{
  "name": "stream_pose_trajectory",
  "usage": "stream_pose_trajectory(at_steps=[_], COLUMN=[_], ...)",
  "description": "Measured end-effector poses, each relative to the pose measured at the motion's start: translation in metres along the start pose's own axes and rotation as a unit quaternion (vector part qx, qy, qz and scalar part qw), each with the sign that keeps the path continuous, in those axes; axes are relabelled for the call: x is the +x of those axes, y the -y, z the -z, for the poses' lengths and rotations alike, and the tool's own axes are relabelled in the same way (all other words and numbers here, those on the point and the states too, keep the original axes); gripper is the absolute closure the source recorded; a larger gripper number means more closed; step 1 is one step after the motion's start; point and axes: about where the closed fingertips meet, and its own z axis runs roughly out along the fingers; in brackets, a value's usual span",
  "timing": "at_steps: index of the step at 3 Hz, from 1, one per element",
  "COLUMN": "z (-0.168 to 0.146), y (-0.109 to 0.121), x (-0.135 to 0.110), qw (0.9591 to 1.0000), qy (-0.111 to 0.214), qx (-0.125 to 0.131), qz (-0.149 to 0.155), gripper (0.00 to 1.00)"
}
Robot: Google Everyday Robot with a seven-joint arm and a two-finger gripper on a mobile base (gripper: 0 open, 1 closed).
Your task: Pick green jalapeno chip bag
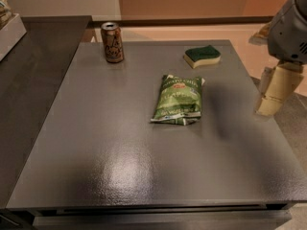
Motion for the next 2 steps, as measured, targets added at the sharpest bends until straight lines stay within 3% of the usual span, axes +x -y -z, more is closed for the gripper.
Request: stream_pose_trajectory(at_steps=[1, 2], z=[-0.015, -0.030], y=[0.014, 0.018], x=[-0.015, -0.037], qw=[0.9991, 0.9956], qy=[0.014, 0.025], qx=[0.001, 0.007], qz=[0.040, 0.090], gripper=[0.00, 0.00])
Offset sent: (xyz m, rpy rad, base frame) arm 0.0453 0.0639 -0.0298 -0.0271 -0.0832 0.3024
